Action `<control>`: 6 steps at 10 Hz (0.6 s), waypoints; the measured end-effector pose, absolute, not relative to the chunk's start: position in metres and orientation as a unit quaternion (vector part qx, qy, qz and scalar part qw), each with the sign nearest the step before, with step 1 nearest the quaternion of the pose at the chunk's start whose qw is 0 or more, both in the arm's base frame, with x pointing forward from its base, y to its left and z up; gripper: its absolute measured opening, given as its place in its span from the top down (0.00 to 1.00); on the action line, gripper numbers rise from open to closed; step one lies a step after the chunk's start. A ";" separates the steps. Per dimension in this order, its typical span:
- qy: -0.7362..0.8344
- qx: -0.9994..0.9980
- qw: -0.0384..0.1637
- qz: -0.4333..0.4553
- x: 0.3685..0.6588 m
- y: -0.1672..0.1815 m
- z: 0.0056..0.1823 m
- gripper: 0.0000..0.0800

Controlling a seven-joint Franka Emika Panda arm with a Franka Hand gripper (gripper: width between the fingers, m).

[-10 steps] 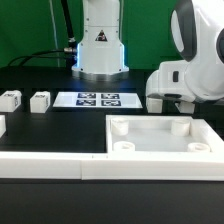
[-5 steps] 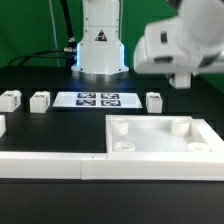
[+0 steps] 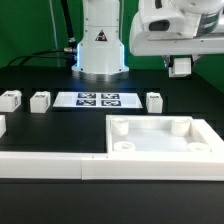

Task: Assemble square table

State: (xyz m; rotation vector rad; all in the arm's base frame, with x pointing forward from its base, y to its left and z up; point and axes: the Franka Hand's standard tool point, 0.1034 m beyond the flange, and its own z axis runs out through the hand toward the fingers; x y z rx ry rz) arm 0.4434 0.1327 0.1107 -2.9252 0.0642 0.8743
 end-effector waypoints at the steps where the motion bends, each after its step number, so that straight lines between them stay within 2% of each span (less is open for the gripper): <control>1: 0.010 -0.967 0.047 0.251 0.456 0.128 0.117 0.64; 3: -0.017 -0.981 0.057 0.183 0.511 0.102 0.140 0.64; 4: -0.030 -0.988 0.053 0.142 0.536 0.092 0.150 0.64; 5: -0.049 -0.993 0.037 0.102 0.559 0.090 0.166 0.64; 6: -0.045 -0.995 0.041 0.074 0.558 0.093 0.161 0.64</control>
Offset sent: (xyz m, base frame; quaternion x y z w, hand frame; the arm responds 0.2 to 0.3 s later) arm 0.1000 -0.0527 0.0284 -0.0346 0.2203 -0.1000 0.9697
